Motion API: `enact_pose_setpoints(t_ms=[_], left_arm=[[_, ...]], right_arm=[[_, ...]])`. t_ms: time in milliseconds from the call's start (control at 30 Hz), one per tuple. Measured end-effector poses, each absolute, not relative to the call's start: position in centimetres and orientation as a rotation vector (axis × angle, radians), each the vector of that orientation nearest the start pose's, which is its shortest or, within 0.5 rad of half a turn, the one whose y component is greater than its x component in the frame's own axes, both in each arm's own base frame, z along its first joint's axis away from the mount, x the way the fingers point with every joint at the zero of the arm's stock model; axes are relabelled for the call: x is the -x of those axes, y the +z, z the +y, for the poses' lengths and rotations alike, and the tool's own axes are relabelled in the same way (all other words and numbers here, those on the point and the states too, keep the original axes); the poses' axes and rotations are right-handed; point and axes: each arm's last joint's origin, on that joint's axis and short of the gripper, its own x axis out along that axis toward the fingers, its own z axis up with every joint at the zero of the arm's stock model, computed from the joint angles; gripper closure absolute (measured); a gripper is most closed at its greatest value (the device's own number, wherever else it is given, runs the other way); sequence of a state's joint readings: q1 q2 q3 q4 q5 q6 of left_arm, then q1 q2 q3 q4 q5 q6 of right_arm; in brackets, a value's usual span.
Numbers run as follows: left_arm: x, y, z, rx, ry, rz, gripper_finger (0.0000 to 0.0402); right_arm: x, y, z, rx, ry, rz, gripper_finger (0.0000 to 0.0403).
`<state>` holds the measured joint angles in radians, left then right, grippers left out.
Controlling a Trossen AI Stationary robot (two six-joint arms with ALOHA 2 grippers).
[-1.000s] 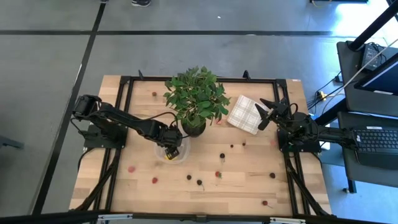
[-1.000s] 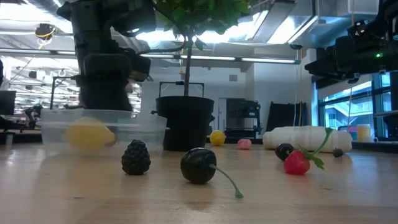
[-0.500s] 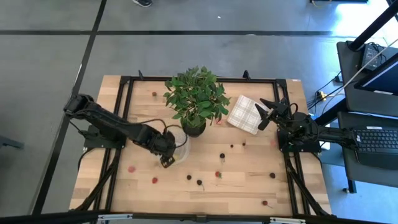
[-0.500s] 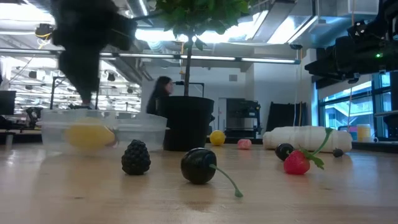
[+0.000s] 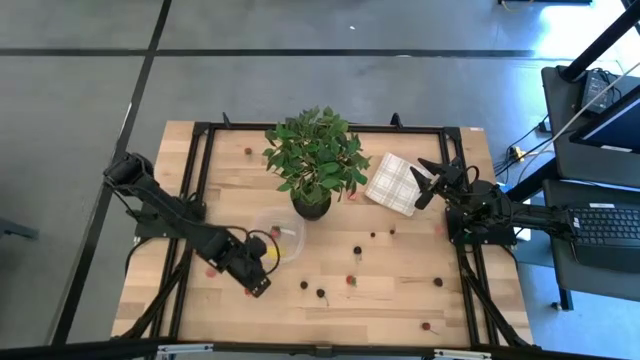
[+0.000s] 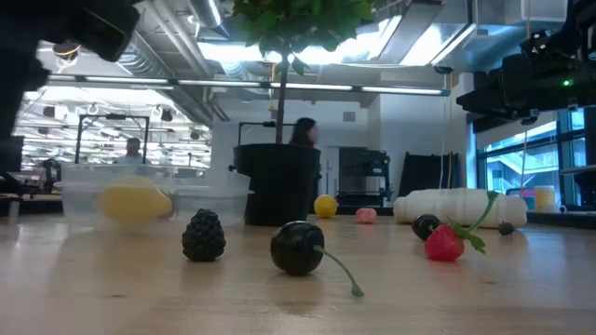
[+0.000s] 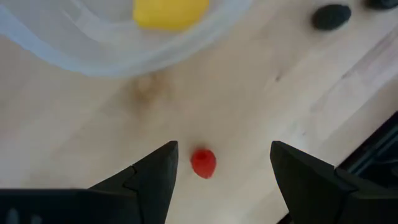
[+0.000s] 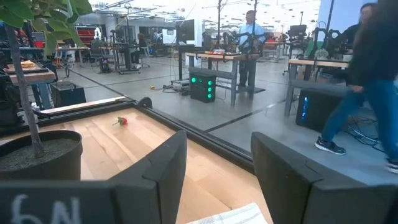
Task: Pick and placing Produce into tupperware
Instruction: Put the red raspberry into the transparent bin
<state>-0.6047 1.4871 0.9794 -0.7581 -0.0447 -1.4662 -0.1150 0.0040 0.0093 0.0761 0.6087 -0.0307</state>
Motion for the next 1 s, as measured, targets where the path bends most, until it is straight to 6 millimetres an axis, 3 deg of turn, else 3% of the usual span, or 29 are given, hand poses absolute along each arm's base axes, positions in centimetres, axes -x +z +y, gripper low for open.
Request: enact_pose_setpoints(t_ms=[333, 567, 733, 1000], left_arm=[[-22.8, 17.6, -17.0, 0.858, 0.604, 1.336, 0.0154], [-24.6, 17.9, -19.1, 0.829, 0.592, 1.336, 0.0154], [-24.5, 17.0, -19.7, 0.746, 0.679, 1.41, 0.0154], [-24.2, 16.7, -20.1, 0.775, 0.728, 1.411, 0.0154]], right_arm=[[-8.9, 17.3, -2.7, 0.009, -0.724, -0.07, 0.0221], [-8.9, 17.3, -2.7, 0.009, -0.725, -0.07, 0.0221], [-8.9, 17.3, -2.7, 0.009, -0.724, -0.07, 0.0221], [-8.9, 17.3, -2.7, 0.009, -0.724, -0.07, 0.0221]])
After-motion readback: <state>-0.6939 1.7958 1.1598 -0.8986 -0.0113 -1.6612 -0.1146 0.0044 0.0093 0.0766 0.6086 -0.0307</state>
